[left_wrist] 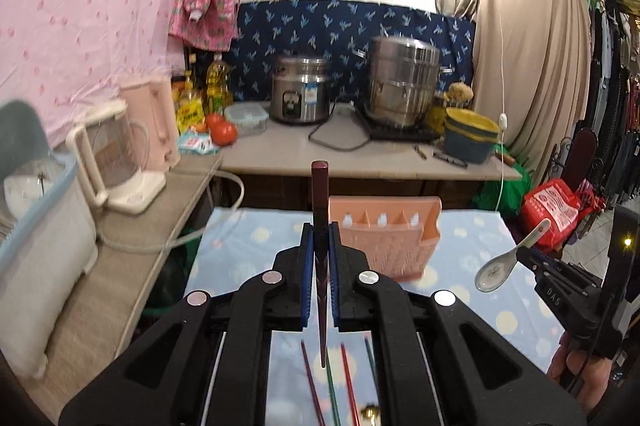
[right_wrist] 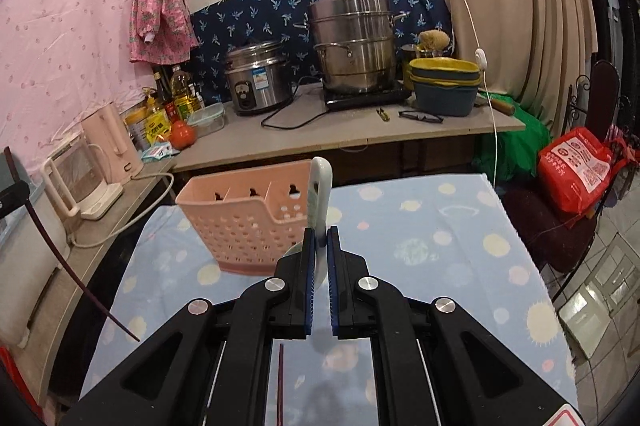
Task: Organize utensils
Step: 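Lift and carry the spoon with right tool while left tool carries the chopstick to the pink basket, then open right tool to drop the spoon into the basket while left tool drops the chopstick in, then bring both tools back down over the remaining chopsticks, then close right tool on a dark brown chopstick while left tool closes on a red chopstick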
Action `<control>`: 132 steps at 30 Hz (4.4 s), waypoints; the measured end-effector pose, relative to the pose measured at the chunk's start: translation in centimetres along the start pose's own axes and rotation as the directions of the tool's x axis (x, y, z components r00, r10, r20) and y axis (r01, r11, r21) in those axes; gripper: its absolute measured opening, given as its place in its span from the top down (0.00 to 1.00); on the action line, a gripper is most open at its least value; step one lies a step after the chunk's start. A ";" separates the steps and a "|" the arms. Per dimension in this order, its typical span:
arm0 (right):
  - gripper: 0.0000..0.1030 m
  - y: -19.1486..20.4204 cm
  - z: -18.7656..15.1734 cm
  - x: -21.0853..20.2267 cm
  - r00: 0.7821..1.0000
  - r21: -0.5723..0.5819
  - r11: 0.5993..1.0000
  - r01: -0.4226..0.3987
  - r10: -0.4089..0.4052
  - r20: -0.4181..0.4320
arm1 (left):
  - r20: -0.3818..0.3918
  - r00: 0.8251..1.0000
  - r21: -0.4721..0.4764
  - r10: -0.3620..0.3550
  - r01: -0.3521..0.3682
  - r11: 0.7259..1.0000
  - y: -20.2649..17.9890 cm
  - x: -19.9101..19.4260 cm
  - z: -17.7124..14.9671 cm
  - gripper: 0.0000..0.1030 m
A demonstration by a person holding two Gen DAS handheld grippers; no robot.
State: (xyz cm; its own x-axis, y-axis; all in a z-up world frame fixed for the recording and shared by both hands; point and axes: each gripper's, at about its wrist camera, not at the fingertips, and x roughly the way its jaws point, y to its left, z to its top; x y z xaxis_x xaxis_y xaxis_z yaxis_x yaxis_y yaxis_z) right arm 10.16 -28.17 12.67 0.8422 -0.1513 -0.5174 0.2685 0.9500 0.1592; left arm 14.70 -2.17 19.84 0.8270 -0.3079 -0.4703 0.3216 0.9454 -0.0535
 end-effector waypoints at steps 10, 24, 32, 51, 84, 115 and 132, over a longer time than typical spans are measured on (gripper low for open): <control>0.94 1.3 5.5 5.7 0.995 0.018 1.000 0.009 -0.010 0.103 | 0.123 0.992 -0.001 -0.029 0.029 1.000 -2.1 5.4 8.7 0.93; 0.94 2.4 4.0 13.9 0.999 0.006 1.000 -0.027 0.027 -0.022 | 0.058 0.998 -0.013 -0.024 0.024 1.000 -2.7 15.5 8.3 0.93; 0.72 1.8 2.6 13.8 1.000 0.030 0.999 -0.021 0.022 -0.016 | 0.057 0.998 -0.031 0.024 -0.022 0.999 -2.0 16.0 5.7 0.62; 0.72 0.6 -8.6 1.4 0.990 0.016 0.998 -0.061 0.063 -0.128 | -0.141 0.990 -0.022 0.013 -0.016 1.000 -2.1 7.9 -7.1 0.62; 0.72 2.9 -23.8 -4.5 0.926 -0.102 0.990 -0.093 0.048 -0.374 | -0.449 0.893 -0.069 0.011 -0.047 0.997 -0.7 -0.8 -27.7 0.62; 0.93 2.8 -23.3 -3.7 0.935 -0.113 0.990 -0.079 0.035 -0.352 | -0.416 0.910 -0.064 -0.004 -0.025 0.998 -0.7 -0.1 -26.9 0.89; 0.93 2.8 -21.8 -5.5 0.951 -0.107 0.990 -0.095 0.058 -0.304 | -0.392 0.920 -0.099 -0.003 -0.039 0.994 0.1 -1.7 -26.0 0.89</control>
State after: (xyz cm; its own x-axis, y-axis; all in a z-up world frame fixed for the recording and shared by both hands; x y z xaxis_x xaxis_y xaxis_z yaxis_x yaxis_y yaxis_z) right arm -3.91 -18.73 -2.39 0.6741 -0.0058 -0.7386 0.1360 0.9838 0.1164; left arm 1.32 1.27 -2.27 0.5794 -0.2440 -0.7777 0.2417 0.9627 -0.1219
